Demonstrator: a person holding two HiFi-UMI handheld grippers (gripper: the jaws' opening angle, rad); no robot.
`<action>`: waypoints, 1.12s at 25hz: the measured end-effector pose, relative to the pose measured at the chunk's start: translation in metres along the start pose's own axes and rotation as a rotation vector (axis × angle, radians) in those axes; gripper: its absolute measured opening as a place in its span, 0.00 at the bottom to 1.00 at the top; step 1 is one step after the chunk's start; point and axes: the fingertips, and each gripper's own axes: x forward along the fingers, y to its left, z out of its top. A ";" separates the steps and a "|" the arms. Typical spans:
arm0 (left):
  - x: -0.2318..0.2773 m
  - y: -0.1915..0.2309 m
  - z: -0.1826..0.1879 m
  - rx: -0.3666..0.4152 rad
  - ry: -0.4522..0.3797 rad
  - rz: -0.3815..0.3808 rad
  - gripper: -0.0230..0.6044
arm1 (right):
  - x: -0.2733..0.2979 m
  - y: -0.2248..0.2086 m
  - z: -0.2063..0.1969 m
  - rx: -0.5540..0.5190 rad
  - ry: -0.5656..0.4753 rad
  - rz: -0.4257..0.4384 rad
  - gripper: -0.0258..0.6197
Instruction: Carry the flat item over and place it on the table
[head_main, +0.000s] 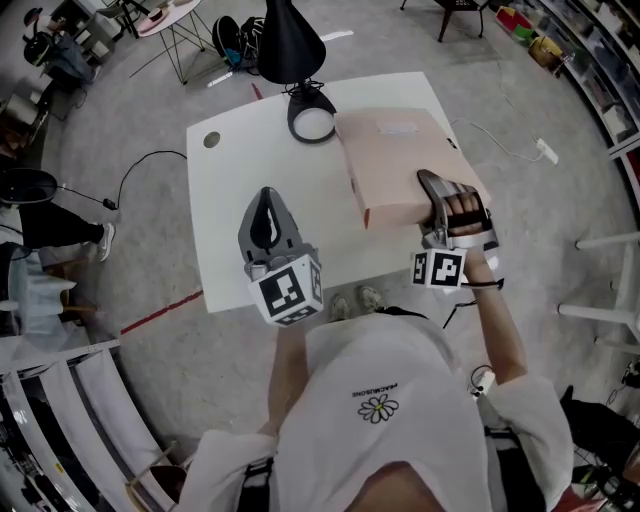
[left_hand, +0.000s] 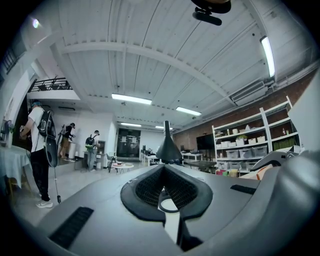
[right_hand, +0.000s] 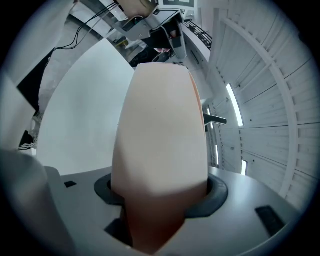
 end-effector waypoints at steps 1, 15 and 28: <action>0.000 0.001 -0.002 0.000 0.003 -0.001 0.06 | 0.003 0.004 0.000 -0.008 0.002 0.012 0.49; 0.005 -0.001 -0.012 0.001 0.047 -0.001 0.06 | 0.029 0.029 -0.007 -0.051 0.026 0.099 0.49; 0.002 -0.018 -0.021 -0.005 0.064 -0.041 0.06 | 0.030 0.051 -0.009 -0.029 0.019 0.173 0.49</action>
